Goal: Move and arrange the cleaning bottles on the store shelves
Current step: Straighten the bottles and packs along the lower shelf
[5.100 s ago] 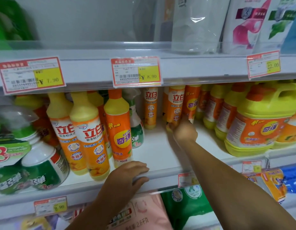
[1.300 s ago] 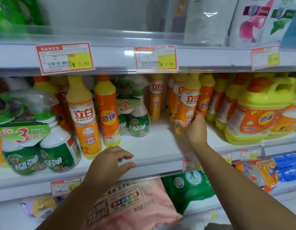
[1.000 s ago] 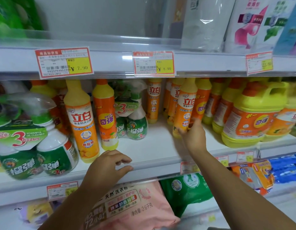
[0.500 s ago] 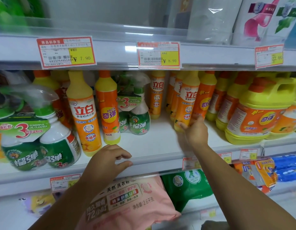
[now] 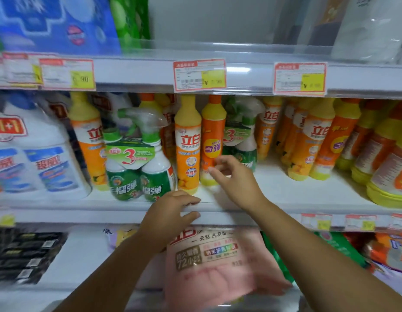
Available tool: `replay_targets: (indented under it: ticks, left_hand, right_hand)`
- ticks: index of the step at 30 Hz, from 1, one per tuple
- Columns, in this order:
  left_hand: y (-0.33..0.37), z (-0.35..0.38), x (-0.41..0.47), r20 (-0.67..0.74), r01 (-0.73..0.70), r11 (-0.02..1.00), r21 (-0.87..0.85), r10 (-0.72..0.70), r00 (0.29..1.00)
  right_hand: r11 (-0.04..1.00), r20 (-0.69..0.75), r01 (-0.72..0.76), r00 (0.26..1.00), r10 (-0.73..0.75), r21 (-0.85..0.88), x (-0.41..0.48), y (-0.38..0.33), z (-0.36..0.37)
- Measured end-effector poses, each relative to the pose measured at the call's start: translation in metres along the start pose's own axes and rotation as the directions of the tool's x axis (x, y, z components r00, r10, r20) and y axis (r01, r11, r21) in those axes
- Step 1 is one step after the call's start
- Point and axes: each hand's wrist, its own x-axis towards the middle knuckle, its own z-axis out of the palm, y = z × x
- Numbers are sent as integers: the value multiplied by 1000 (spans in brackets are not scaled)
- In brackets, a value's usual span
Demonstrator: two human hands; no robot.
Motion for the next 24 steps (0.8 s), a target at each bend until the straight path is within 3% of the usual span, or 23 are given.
replay_targets:
  ticks: [3, 8, 14, 19, 24]
  left_hand:
    - [-8, -5, -6, 8, -13, 1000, 10, 13, 1000]
    - [-12, -5, -9, 28, -25, 999, 31, 24, 999]
    - [-13, -5, -7, 9, -28, 999, 43, 28, 1000]
    - [-9, -4, -7, -18, -26, 999, 42, 27, 999]
    - [-1, -3, -3, -37, -22, 1000, 17, 22, 999]
  right_hand:
    - [999, 43, -41, 998, 39, 26, 6, -13, 30]
    - [988, -88, -77, 994, 66, -136, 8, -27, 45]
    - [993, -402, -91, 914, 53, -77, 17, -16, 34]
    - [996, -151, -91, 984, 93, 22, 31, 10, 37]
    - [998, -134, -66, 989, 63, -17, 30, 15, 27]
